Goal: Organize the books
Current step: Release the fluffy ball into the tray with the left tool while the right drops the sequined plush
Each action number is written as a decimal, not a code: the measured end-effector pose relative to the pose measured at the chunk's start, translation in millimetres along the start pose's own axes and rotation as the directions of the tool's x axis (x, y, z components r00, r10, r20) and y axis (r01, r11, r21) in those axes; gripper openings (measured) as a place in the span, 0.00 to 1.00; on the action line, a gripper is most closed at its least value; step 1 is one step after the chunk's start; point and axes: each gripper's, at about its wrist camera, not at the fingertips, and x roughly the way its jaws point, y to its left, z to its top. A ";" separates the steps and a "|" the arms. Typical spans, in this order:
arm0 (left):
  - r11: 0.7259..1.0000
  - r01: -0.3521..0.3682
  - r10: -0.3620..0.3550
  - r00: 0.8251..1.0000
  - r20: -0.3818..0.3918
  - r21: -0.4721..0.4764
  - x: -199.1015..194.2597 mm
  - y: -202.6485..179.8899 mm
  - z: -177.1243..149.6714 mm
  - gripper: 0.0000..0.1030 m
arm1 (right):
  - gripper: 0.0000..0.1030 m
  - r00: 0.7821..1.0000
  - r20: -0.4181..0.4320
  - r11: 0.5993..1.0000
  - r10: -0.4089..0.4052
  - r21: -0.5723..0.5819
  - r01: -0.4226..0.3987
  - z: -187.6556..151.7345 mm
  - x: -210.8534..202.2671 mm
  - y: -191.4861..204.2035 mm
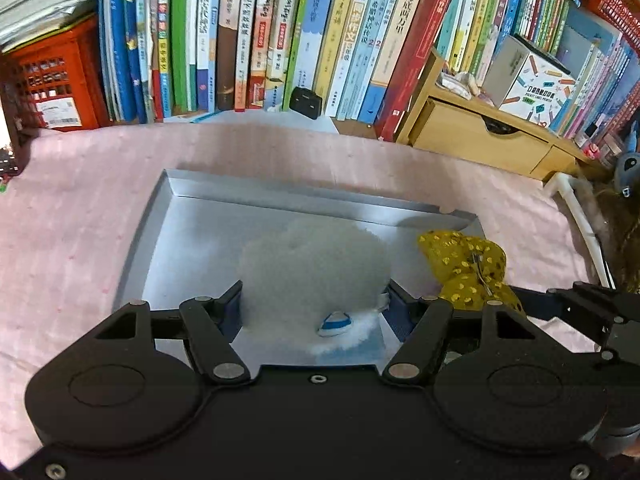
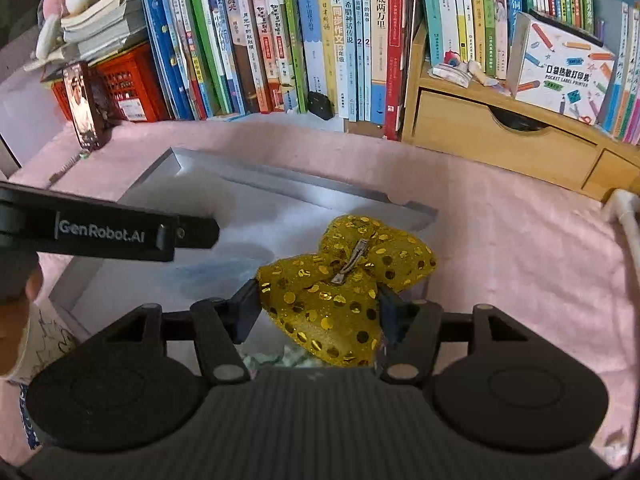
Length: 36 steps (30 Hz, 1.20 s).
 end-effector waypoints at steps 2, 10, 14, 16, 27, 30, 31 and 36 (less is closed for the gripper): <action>1.000 0.003 -0.003 1.000 -0.005 0.004 4.4 -1.2 2.0 0.65 | 0.63 1.000 0.003 1.000 0.007 0.009 -0.007 3.4 5.5 -4.3; 1.000 0.016 -0.016 0.999 -0.044 0.004 23.3 -4.0 2.2 0.65 | 0.64 1.000 0.008 0.999 0.017 0.043 -0.018 7.6 20.8 -17.9; 0.999 0.030 -0.031 0.997 -0.064 -0.020 32.9 -1.8 1.0 0.65 | 0.64 1.000 0.012 0.999 0.014 0.033 -0.014 5.9 26.3 -18.9; 0.999 0.033 -0.035 0.997 -0.071 -0.025 36.5 -0.9 0.0 0.65 | 0.64 1.000 0.020 0.999 0.018 0.031 -0.018 4.7 27.7 -20.0; 0.996 0.066 -0.071 0.993 -0.093 -0.059 47.7 1.2 -1.0 0.65 | 0.67 0.998 0.045 0.998 0.048 0.031 -0.050 1.4 31.3 -24.3; 0.996 0.069 -0.074 0.993 -0.089 -0.063 47.8 1.5 -1.3 0.68 | 0.74 0.997 0.064 0.998 0.053 0.032 -0.055 -1.0 30.2 -26.2; 0.995 0.072 -0.078 0.993 -0.086 -0.067 47.2 2.5 -1.4 0.70 | 0.77 0.996 0.070 0.998 0.056 0.035 -0.058 -1.8 29.0 -27.7; 0.993 0.082 -0.088 0.994 -0.058 -0.086 38.3 5.7 -0.9 0.76 | 0.85 0.993 0.097 0.996 0.073 0.041 -0.077 -5.5 19.4 -31.5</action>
